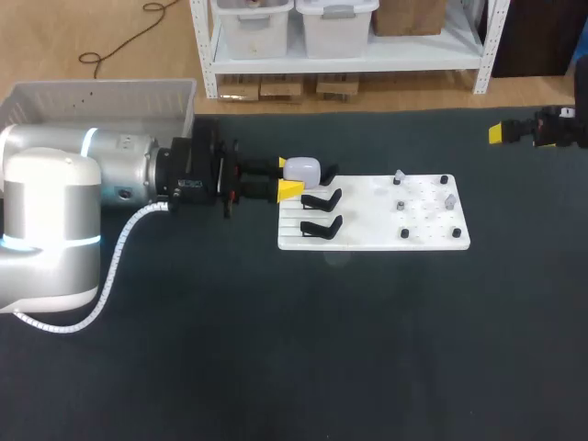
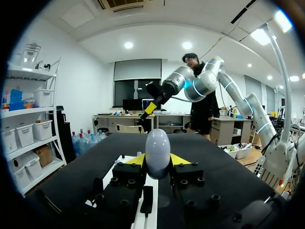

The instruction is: Pick up each earbud case from the left stands, insert the matching earbuds, close the lid, and place the case in the box.

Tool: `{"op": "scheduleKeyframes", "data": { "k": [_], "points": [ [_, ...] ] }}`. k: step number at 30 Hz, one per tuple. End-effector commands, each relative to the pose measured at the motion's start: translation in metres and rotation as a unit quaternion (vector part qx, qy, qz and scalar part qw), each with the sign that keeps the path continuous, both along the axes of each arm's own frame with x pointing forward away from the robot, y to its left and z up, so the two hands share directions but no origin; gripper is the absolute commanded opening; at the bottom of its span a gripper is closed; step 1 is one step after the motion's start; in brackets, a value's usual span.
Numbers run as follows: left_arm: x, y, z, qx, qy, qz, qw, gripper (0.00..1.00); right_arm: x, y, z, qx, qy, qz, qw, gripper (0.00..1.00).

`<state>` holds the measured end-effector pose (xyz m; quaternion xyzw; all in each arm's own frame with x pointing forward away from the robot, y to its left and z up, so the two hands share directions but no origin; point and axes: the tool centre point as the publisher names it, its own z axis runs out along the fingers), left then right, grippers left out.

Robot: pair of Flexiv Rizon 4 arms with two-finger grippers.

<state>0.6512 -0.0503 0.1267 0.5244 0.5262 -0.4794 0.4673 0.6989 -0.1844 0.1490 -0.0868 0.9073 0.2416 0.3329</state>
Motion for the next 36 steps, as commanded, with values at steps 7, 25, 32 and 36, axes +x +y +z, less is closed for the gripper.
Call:
{"op": "scheduleKeyframes", "data": {
  "k": [7, 25, 32, 36],
  "points": [
    [0.000, -0.004, 0.001, -0.011, -0.001, -0.006, 1.000, 0.00, -0.017, 0.006, 0.010, -0.011, -0.008, 0.006, 1.000, 1.00],
    [-0.005, -0.020, 0.001, -0.029, 0.011, -0.031, 0.999, 0.00, -0.062, 0.077, 0.028, -0.035, -0.032, 0.057, 0.997, 1.00],
    [-0.006, -0.023, -0.002, -0.034, 0.013, -0.039, 0.999, 0.00, -0.073, 0.110, 0.028, -0.041, -0.023, 0.095, 0.994, 1.00],
    [-0.007, -0.024, -0.004, -0.037, 0.014, -0.046, 0.998, 0.00, -0.078, 0.124, 0.027, -0.046, -0.022, 0.107, 0.993, 1.00]
  ]
}}
